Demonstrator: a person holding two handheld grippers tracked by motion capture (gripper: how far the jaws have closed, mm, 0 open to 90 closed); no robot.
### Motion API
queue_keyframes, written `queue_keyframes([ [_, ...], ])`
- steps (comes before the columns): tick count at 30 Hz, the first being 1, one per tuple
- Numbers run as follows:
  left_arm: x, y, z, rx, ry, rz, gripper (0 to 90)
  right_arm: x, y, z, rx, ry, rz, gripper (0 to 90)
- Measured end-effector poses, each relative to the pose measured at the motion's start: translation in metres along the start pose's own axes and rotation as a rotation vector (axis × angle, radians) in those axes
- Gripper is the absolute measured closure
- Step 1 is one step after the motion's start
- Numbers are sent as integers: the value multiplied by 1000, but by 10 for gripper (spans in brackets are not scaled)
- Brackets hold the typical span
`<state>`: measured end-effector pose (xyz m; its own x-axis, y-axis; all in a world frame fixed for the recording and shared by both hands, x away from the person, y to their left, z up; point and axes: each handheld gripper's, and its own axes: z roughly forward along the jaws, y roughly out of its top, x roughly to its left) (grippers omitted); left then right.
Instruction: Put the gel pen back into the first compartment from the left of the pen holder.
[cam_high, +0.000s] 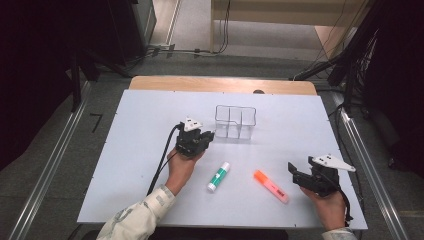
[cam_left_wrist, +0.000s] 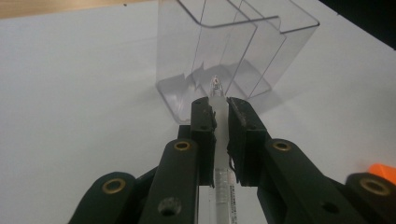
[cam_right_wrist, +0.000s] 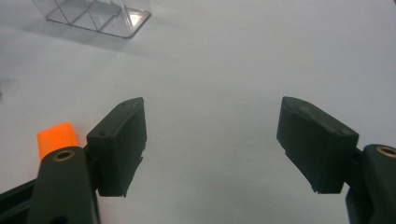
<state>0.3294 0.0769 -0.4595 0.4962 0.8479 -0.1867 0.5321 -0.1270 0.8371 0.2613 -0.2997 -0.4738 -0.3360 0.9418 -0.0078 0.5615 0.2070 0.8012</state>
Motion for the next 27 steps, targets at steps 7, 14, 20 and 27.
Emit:
queue_keyframes([
  [7, -3, 17, -2, -18, 10, 16, 816, 0, 0, -1, -1, 4, -2, 227],
  [14, -2, 28, 0, -29, 13, 8, 816, 0, 0, -1, -2, 6, -1, 227],
  [20, -1, 38, 3, -39, 18, 6, 816, 1, 0, 0, -2, 8, 0, 226],
  [27, -2, 52, 12, -37, 24, 11, 816, 1, 0, 0, 0, 10, -1, 227],
])
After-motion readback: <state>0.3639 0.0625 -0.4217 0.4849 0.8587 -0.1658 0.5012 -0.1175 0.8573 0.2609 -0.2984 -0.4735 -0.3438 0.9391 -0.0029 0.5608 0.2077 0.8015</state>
